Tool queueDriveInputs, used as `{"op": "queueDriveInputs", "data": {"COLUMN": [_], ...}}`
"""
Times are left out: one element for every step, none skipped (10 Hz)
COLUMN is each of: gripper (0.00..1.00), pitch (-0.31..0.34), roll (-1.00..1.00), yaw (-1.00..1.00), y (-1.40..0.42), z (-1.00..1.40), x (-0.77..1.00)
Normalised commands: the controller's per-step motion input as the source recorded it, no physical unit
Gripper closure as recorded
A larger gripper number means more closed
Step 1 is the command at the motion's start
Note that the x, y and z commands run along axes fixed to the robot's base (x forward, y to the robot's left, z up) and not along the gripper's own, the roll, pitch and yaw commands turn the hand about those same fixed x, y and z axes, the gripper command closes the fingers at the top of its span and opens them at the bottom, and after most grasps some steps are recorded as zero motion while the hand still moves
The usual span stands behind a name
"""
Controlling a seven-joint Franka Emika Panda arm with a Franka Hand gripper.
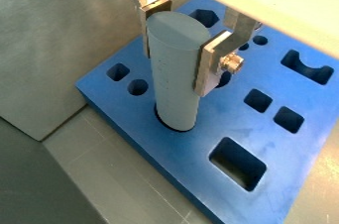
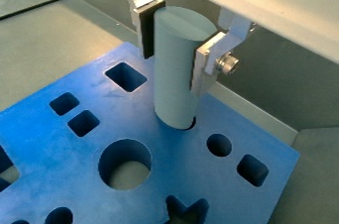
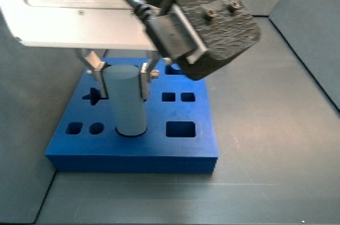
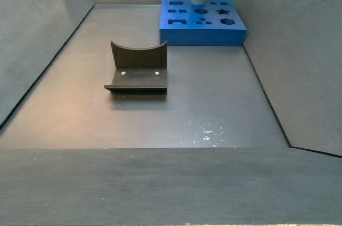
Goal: Pick up the oval object. Move up. Place the oval object on the fixture. Regrasp the oval object. Move to above the board. Insert the oval object.
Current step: Insert the oval object.
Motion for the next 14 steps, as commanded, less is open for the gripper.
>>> {"op": "queueDriveInputs", "data": {"gripper": [1.0, 1.0, 1.0, 1.0, 1.0, 1.0, 1.0, 1.0, 1.0, 1.0, 1.0, 1.0, 1.0, 1.0], "pitch": [0.003, 0.0, -0.01, -0.04, -0.09, -0.131, -0.176, -0.19, -0.203, -0.23, 0.0, 0.0, -0.236, -0.281], "roll": [0.01, 0.01, 0.15, 0.24, 0.3, 0.31, 0.32, 0.32, 0.28, 0.21, 0.05, 0.02, 0.13, 0.11], "yaw": [0.03, 0.0, 0.01, 0.06, 0.08, 0.14, 0.22, 0.25, 0.25, 0.23, 0.06, 0.0, 0.0, 0.0], "y": [0.0, 0.0, -0.06, -0.04, -0.03, 0.0, 0.0, 0.0, 0.0, 0.0, 0.0, 0.0, 0.0, 0.0], "z": [-0.07, -0.07, -0.27, -0.38, -0.41, -0.41, -0.41, -0.42, -0.49, -0.56, -0.11, -0.09, -0.63, -0.65], "x": [0.22, 0.0, 0.0, 0.0, 0.0, 0.0, 0.0, 0.0, 0.01, 0.0, 0.0, -0.04, -0.12, -0.13]}}
